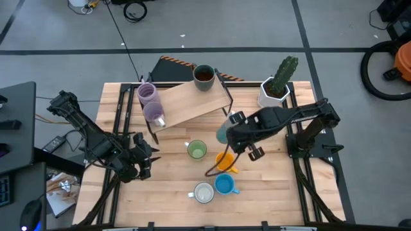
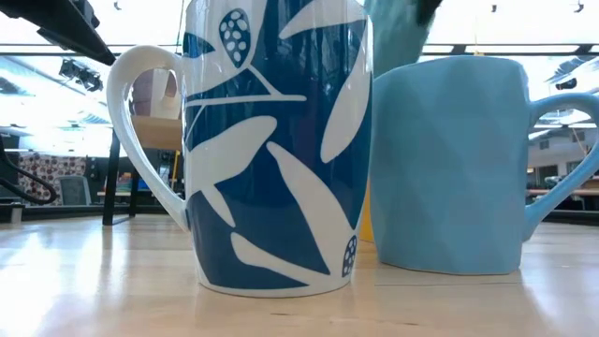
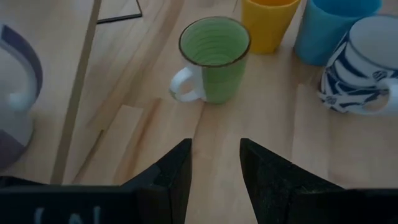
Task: Place coffee mugs
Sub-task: Put the blue-green mug on the shelf
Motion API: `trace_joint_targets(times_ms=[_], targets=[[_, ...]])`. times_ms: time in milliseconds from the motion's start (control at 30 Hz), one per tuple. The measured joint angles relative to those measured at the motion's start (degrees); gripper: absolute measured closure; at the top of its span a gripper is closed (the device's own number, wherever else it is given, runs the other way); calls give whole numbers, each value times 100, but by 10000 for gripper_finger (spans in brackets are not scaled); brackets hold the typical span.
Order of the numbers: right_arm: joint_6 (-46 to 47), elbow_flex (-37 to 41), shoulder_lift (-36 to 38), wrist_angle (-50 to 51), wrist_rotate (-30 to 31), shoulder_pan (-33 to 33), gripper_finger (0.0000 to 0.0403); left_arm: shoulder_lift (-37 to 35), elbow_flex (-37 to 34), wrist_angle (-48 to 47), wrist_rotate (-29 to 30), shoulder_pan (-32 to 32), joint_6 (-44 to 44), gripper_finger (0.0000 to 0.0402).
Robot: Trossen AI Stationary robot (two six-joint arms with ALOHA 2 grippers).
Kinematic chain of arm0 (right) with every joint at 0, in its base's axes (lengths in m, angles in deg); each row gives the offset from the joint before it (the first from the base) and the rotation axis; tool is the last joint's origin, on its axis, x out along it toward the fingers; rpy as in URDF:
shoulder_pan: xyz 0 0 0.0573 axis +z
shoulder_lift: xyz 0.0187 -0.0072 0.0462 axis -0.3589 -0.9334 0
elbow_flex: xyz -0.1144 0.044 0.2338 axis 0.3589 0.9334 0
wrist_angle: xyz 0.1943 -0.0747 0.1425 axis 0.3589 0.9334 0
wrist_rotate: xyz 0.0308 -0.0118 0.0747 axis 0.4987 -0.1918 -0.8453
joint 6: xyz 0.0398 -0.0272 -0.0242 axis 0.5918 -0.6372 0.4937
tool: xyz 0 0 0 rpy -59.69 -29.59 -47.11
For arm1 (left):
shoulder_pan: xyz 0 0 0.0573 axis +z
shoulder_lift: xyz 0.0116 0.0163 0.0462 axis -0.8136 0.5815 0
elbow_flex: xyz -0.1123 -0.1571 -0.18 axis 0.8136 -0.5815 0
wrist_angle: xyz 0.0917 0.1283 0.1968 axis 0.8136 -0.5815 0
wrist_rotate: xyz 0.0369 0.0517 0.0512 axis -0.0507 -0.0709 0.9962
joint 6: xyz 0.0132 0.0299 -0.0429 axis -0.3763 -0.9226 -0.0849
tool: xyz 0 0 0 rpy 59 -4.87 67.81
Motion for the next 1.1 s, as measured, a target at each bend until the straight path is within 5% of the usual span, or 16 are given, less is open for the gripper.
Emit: trace_joint_targets(times_ms=[733, 1100], targets=[[-2515, -21, -4, -2697, -11, -876, 370, 0, 0, 715, -850, 478, -129, 260], [-2917, -21, -213, -3154, -813, -1722, 370, -1, 1, 682, -848, 478, -149, 260]])
